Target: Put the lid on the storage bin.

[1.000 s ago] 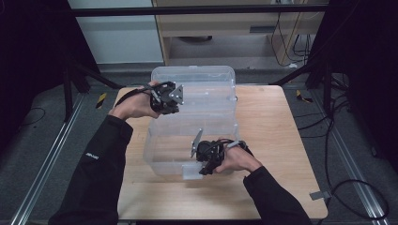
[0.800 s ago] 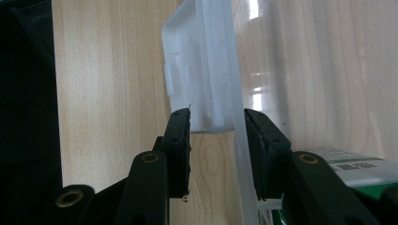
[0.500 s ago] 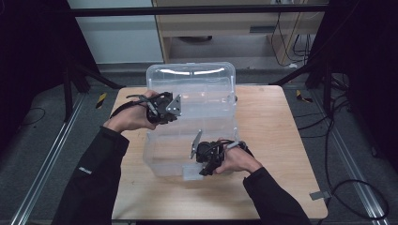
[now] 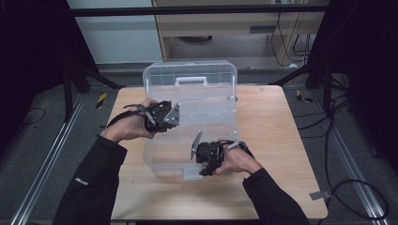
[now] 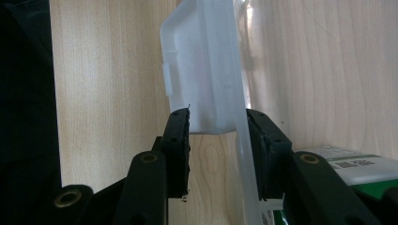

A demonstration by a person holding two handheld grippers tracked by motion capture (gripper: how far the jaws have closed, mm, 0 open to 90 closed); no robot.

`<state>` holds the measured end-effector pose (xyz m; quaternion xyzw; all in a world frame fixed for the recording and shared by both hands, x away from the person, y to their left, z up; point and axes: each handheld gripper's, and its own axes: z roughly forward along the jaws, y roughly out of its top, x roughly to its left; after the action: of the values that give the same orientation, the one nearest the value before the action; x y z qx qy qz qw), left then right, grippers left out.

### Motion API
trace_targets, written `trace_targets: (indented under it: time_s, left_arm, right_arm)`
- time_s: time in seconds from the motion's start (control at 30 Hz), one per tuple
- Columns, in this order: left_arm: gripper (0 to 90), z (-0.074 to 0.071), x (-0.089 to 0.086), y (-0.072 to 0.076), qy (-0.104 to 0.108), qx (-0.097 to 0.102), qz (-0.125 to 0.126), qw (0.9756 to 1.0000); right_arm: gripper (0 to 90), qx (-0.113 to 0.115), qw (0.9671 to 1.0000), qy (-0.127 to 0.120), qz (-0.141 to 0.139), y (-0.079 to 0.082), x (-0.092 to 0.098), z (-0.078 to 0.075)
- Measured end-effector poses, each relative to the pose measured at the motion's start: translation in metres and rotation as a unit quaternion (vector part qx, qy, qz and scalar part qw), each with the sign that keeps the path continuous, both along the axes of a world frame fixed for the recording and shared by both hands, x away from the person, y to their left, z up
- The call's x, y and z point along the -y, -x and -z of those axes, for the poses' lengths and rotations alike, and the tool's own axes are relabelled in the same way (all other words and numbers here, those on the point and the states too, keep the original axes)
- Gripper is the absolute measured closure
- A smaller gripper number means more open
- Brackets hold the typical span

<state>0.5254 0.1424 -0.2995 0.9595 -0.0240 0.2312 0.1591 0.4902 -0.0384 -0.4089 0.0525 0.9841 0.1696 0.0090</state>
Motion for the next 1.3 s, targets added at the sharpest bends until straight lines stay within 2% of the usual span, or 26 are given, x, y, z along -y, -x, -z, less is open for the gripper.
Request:
trace_targets:
  time_s: [0.07,0.43,0.63,0.83,0.9,1.0,1.17,1.3]
  left_arm:
    - [86.4,0.001,0.000,0.003,-0.002,0.001,0.003,1.0000]
    - [85.7,0.008,-0.004,0.016,0.006,-0.013,0.013,0.9998]
    - [85.4,0.010,-0.005,0.019,0.007,-0.017,0.016,0.9997]
    - [85.2,0.011,-0.006,0.020,0.012,-0.023,0.013,0.9996]
    - [85.2,0.012,-0.006,0.021,0.012,-0.023,0.012,0.9996]
    - [85.2,0.012,-0.006,0.021,0.013,-0.025,0.012,0.9995]
    - [85.1,0.013,-0.005,0.022,0.016,-0.030,0.010,0.9994]
    - [85.0,0.014,-0.007,0.022,0.022,-0.035,0.010,0.9991]
  right_arm:
    - [62.9,-0.002,1.0000,0.001,0.007,0.001,-0.001,0.000]
    - [61.2,0.003,1.0000,0.001,0.004,0.003,-0.001,0.000]
    - [58.6,0.016,0.9998,0.000,0.006,0.007,-0.001,0.000]
    - [53.9,0.031,0.9988,-0.037,0.010,0.012,0.007,0.001]
    - [51.7,0.035,0.9984,-0.045,0.008,0.013,0.009,-0.002]
    - [51.8,0.037,0.9969,-0.069,0.012,0.014,0.017,-0.008]
    - [53.0,0.047,0.9916,-0.116,0.031,0.015,0.035,-0.025]
    - [58.1,0.061,0.9866,-0.140,0.057,0.015,0.051,-0.033]
